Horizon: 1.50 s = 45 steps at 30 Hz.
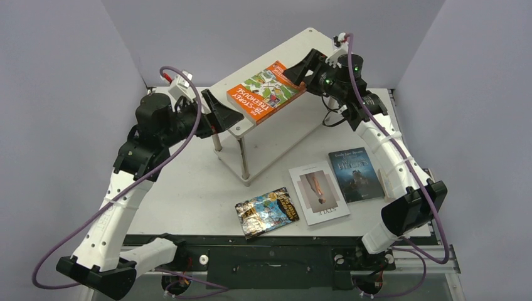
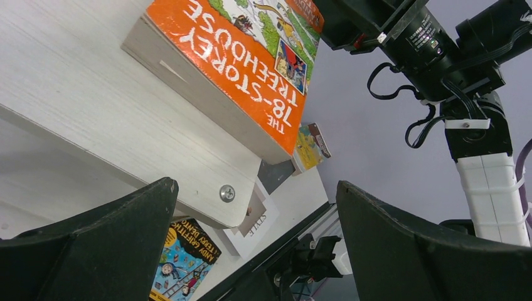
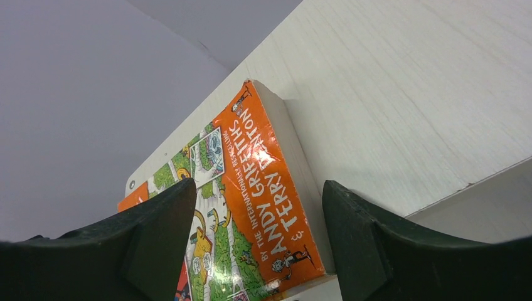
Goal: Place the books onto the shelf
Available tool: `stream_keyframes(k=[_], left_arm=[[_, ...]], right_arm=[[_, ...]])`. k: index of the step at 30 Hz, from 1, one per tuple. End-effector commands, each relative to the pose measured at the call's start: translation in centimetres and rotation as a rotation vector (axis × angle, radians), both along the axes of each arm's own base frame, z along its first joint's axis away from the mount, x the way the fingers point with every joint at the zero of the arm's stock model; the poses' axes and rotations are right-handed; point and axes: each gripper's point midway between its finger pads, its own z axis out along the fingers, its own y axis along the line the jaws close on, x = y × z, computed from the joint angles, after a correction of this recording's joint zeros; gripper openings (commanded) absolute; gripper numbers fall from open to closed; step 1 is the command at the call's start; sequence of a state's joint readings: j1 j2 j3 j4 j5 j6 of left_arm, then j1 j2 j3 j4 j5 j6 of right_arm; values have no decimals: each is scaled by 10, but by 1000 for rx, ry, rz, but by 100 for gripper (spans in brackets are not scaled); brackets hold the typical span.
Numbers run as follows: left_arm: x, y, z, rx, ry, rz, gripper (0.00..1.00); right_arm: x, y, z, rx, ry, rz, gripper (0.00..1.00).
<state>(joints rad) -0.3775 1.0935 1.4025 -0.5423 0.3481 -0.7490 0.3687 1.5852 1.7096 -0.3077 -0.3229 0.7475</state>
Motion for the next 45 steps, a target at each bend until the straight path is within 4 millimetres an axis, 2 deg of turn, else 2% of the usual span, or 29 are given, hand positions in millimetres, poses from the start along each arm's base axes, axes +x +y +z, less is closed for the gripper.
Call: stream_keyframes(k=[1,17,34,42,45], left_arm=[[-1,-5,34,-55,-97,-31,98],[8,-7,38,-73,-104,-19,98],[12,-12,33,-91,-95,-36,98],[11,-12,32,-92,-93,-36,98],[11,-9,29,-80,-88,-19,98]], right_arm=[[-14,16,28,33,-69,50,69],[-11,27,31,47,-70,66,69],[-13,46,31,26,-74,152,69],[-16,43,28,24,-71,135,69],[-14,36,26,16,-70,93,70]])
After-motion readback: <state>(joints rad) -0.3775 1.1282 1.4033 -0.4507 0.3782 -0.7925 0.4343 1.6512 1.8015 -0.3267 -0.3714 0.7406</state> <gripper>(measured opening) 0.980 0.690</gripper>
